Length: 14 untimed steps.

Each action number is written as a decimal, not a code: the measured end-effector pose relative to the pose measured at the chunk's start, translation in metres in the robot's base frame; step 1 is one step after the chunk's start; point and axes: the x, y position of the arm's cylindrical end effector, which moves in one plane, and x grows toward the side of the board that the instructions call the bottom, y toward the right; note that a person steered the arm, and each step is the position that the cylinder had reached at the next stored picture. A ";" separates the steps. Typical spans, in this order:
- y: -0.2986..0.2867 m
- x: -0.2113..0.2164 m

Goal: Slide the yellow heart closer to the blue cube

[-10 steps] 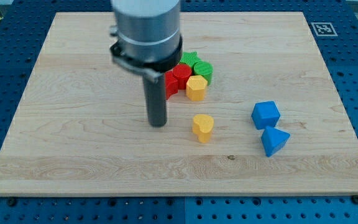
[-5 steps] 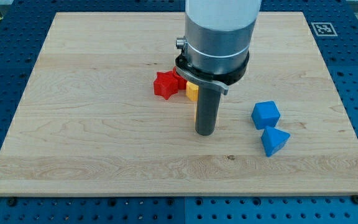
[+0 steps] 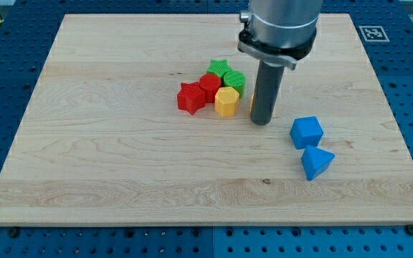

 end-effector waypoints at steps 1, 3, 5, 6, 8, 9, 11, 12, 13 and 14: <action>0.002 -0.007; 0.003 -0.069; -0.002 -0.086; -0.006 -0.122; -0.006 -0.162; -0.006 -0.158; 0.046 -0.135; 0.061 -0.136; 0.066 -0.142; 0.066 -0.142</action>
